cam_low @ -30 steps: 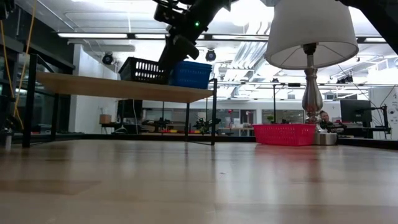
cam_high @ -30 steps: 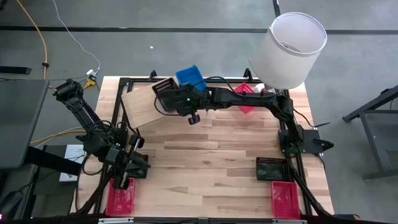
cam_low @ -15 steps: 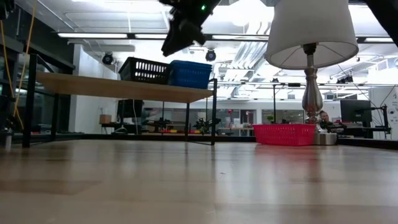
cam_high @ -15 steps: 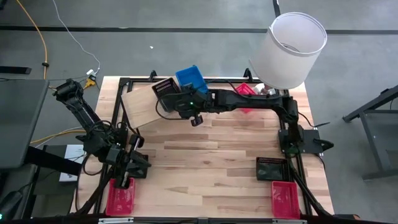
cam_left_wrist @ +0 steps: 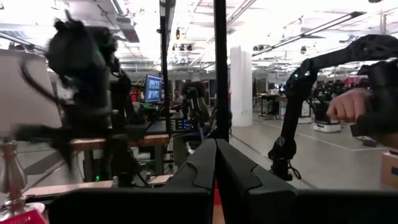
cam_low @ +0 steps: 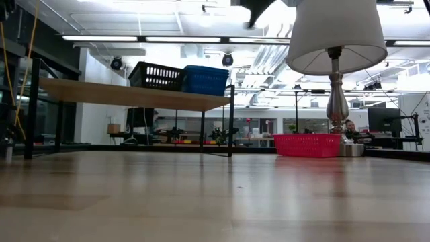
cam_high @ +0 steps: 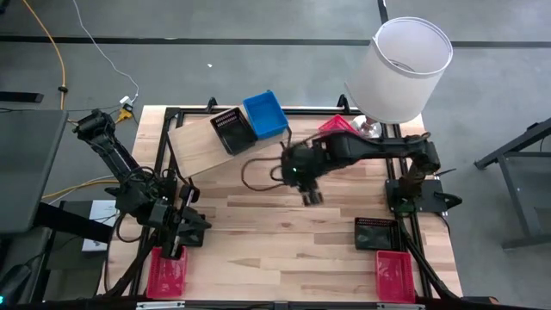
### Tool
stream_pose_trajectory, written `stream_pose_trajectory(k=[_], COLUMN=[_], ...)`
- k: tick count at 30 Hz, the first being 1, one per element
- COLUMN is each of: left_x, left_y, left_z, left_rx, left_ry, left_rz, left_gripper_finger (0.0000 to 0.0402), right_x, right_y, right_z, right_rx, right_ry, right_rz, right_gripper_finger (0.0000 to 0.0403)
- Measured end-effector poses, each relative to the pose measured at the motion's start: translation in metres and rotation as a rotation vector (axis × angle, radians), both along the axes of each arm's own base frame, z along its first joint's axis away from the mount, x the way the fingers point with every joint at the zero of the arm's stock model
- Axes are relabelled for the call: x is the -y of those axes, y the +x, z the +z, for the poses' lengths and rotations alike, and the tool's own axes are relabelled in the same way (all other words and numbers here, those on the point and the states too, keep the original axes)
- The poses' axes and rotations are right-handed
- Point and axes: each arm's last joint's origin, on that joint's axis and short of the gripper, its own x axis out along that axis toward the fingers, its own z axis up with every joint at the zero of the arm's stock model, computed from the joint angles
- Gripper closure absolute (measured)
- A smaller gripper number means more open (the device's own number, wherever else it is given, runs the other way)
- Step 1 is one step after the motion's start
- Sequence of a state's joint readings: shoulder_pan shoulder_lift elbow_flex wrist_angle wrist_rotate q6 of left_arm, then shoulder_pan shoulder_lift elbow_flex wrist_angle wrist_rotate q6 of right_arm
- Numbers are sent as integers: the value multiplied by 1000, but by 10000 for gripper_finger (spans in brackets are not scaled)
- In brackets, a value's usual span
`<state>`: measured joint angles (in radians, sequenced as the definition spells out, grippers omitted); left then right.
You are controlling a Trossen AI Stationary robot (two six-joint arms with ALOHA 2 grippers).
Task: Stack baskets on shelf by color
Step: Stack the right black bin on top of the other black bin on the shelf
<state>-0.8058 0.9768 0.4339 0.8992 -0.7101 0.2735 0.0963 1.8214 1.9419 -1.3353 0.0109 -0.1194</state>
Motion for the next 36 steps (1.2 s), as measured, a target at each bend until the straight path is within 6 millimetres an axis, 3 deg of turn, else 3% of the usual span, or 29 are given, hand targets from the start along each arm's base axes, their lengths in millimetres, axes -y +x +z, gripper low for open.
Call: stream_pose_trajectory(k=[5, 11, 15, 19, 24, 29, 32, 36], left_x=[-1, -1, -1, -1, -1, -1, -1, -1], left_y=[1, 2, 2, 2, 2, 2, 2, 2], left_z=[-1, -2, -3, -3, -3, -3, -3, -3], left_rx=[-9, -17, -22, -25, -25, -25, -24, -25], left_ry=[0, 8, 13, 17, 17, 17, 16, 16], left_rz=[8, 8, 8, 8, 8, 8, 8, 7], left_gripper_finger=[401, 401, 402, 401, 401, 401, 401, 402], right_x=[-32, -67, -79, -84, -96, -103, -107, -113], right_y=[-21, -45, -79, -119, -154, -164, -162, -160], right_z=[-14, -62, -100, -122, -131, -136, -140, -147], right_rx=[-212, -388, -552, -660, -518, -281, -176, -168], right_ry=[70, 13, -24, 2, 121, 289, 367, 380], right_rz=[-128, -168, -277, -472, -812, -1190, -1260, -1302], right_gripper_finger=[258, 258, 258, 258, 258, 258, 258, 258])
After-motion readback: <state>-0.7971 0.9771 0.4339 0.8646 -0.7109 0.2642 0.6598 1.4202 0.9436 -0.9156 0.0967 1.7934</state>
